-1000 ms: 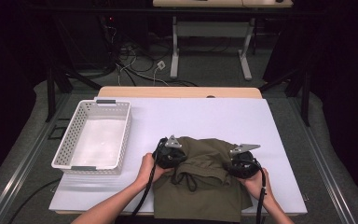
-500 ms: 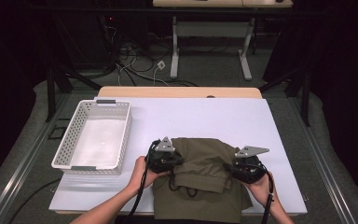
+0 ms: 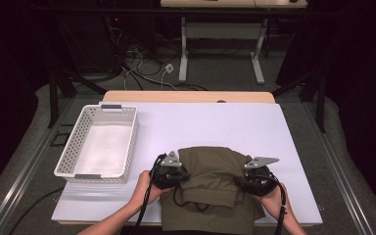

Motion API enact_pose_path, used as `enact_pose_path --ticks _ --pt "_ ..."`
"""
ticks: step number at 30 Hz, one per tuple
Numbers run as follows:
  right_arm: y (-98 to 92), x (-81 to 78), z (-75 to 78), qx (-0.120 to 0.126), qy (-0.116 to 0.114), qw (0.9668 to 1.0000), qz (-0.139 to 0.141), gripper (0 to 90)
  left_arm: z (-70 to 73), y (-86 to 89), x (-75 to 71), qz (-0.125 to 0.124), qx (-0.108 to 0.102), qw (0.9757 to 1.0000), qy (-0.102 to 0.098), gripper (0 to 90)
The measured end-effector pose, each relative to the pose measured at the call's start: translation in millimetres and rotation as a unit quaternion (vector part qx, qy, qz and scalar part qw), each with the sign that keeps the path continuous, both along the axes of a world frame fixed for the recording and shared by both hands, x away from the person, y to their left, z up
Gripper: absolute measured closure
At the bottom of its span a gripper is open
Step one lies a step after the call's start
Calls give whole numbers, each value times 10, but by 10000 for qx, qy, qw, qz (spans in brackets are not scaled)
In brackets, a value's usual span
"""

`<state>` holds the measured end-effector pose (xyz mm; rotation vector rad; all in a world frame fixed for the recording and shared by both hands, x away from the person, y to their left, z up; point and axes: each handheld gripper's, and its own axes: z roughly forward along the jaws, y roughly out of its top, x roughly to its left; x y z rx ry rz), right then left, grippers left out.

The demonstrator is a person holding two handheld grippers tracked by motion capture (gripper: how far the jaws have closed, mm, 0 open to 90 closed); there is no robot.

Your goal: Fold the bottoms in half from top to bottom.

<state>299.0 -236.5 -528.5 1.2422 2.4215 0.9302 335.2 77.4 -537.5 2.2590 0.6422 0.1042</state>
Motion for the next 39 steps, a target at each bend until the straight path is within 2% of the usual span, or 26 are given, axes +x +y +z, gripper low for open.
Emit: enact_pose_path --ticks 2,4,5,7,9,10,11,14,15,17,19,21,23,25,26,28,31,34,39 --pt "-31 51 -39 24 90 9998 -156 528 0 17 11 47 6 10000 -19 763" --pt "-73 67 -38 14 61 9994 -331 354 43 42 6 123 36 9998 -143 606" --pt "-90 71 -37 41 74 9992 -403 296 58 55 10 196 7 9997 -154 546" --pt "-113 83 -41 -82 86 9982 -590 149 77 73 26 378 26 9991 -211 407" --pt "-126 100 -55 -135 173 9972 -710 97 63 83 63 548 60 9983 -169 340" --pt "-129 112 -68 -167 178 9967 -768 69 42 79 85 644 157 9977 -155 280" --pt "-131 127 -81 -183 242 9966 -771 71 12 80 112 712 160 9973 -49 237" --pt "-134 170 -141 -164 446 9961 -749 114 -92 81 213 778 159 9963 332 212" --pt "-135 183 -157 -136 497 9961 -712 161 -122 80 242 741 158 9961 442 215" --pt "-137 200 -175 -68 533 9963 -666 205 -175 73 270 737 64 9958 543 255" --pt "-129 198 -174 -90 460 9970 -620 310 -178 61 252 643 39 9969 442 335" --pt "-97 190 -179 -79 409 9974 -584 417 -188 45 227 553 -52 9975 437 464" --pt "-57 181 -176 -183 347 9976 -568 507 -196 23 213 454 -114 9978 475 600" --pt "-38 188 -182 -75 293 9983 -505 654 -202 14 215 352 -161 9978 534 709" --pt "-34 193 -185 -19 340 9984 -454 689 -200 14 216 320 -173 9979 532 740" --pt "-16 206 -182 -6 305 9988 -383 755 -193 11 214 287 -179 9983 471 777" --pt "5 236 -176 42 182 9991 -375 802 -177 9 247 296 -185 9987 375 801" --pt "44 312 -147 -24 2 9993 -370 808 -151 27 332 389 -154 9988 257 804" --pt "136 551 -129 -216 -237 9990 -319 808 -123 65 535 683 -133 9976 39 801"
